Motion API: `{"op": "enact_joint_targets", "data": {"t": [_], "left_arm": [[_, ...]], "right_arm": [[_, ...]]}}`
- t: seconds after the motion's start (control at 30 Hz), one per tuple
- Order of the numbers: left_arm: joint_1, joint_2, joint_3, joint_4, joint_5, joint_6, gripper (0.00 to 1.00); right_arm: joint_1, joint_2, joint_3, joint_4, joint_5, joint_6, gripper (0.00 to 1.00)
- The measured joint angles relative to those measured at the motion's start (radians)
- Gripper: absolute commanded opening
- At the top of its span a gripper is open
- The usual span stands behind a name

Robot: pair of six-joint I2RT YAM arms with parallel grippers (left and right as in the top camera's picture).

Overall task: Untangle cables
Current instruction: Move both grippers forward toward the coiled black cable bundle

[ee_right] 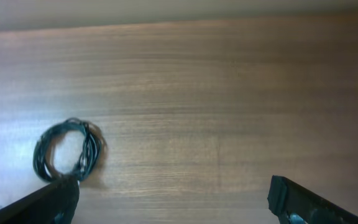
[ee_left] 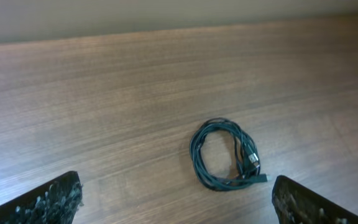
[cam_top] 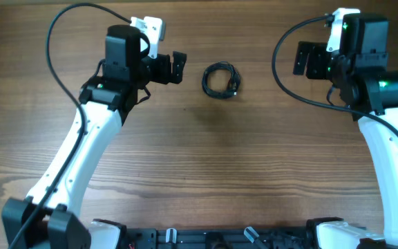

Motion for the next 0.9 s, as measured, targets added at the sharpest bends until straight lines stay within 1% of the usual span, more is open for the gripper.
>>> {"op": "enact_joint_targets", "data": {"t": [0.07,0.13,0.27,0.33,0.4,0.57,0.73,0.9], "left_arm": [[-0.018,0.044,0.0,0.05,0.0,-0.026,1.0],[-0.06,0.097,0.0,0.077,0.0,-0.04,1.0],[-0.123,0.176,0.0,0.121,0.032,-0.039,1.0],[-0.14,0.204,0.0,0.157,0.051,-0.034,1.0],[-0.141,0.222,0.0,0.185,0.115,-0.004,1.0],[-0.141,0.262,0.0,0.204,0.209,0.045,1.0],[-0.108,0.332,0.0,0.222,0.229,0.078,1.0],[-0.028,0.375,0.0,0.298,0.213,0.079,1.0]], "right_arm": [[0.0,0.038,0.006,-0.013,0.018,0.062,1.0],[0.0,0.116,0.007,-0.021,0.023,0.106,1.0],[0.0,0.233,0.007,-0.012,0.017,0.126,0.99],[0.0,0.269,0.007,0.011,-0.026,0.104,1.0],[-0.001,0.278,0.007,0.045,-0.103,0.052,0.99],[-0.047,0.278,0.007,0.067,-0.304,-0.077,1.0],[-0.134,0.278,0.007,-0.022,-0.373,-0.108,1.0],[-0.145,0.278,0.007,-0.056,-0.391,-0.119,1.0]]}}
